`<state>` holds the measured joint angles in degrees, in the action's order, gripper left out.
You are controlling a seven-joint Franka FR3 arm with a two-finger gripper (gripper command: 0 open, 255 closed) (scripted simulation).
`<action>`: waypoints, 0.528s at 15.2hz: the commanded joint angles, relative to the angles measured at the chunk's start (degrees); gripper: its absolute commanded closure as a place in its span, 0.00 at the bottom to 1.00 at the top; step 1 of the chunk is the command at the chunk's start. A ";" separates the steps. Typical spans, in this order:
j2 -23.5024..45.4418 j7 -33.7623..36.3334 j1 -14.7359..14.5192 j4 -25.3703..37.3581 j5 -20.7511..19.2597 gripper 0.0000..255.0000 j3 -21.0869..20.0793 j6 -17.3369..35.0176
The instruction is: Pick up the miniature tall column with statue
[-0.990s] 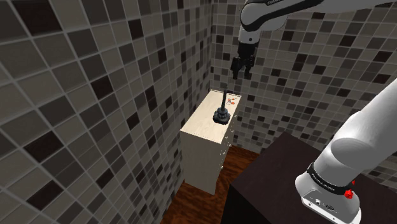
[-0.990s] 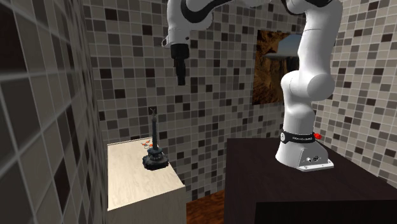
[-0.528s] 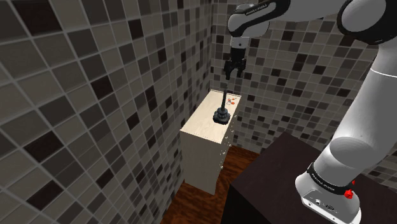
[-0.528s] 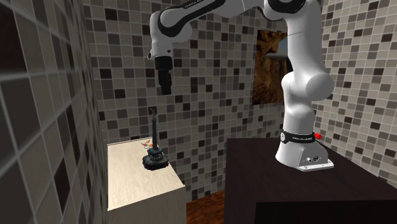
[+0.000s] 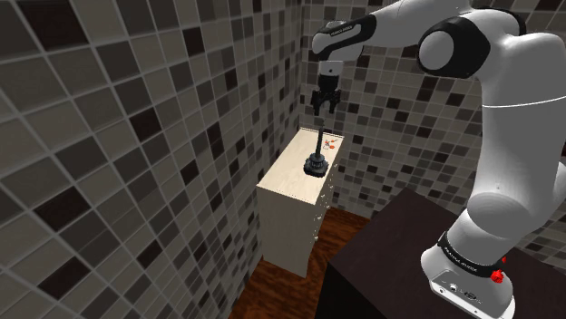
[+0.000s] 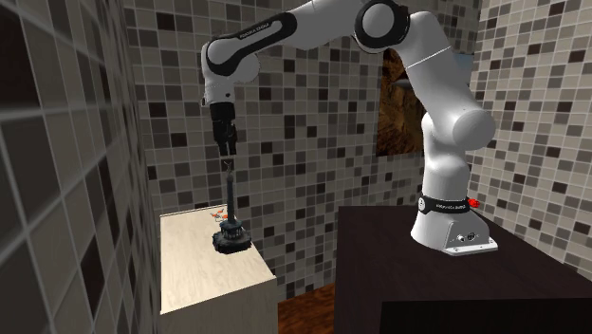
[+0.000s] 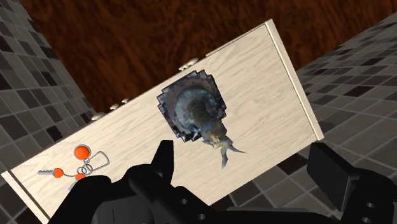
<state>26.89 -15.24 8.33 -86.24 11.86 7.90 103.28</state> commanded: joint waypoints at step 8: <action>2.76 -0.82 0.13 -1.77 0.63 0.00 -0.22 4.28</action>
<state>29.56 -16.00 8.46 -87.86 12.46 7.69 107.29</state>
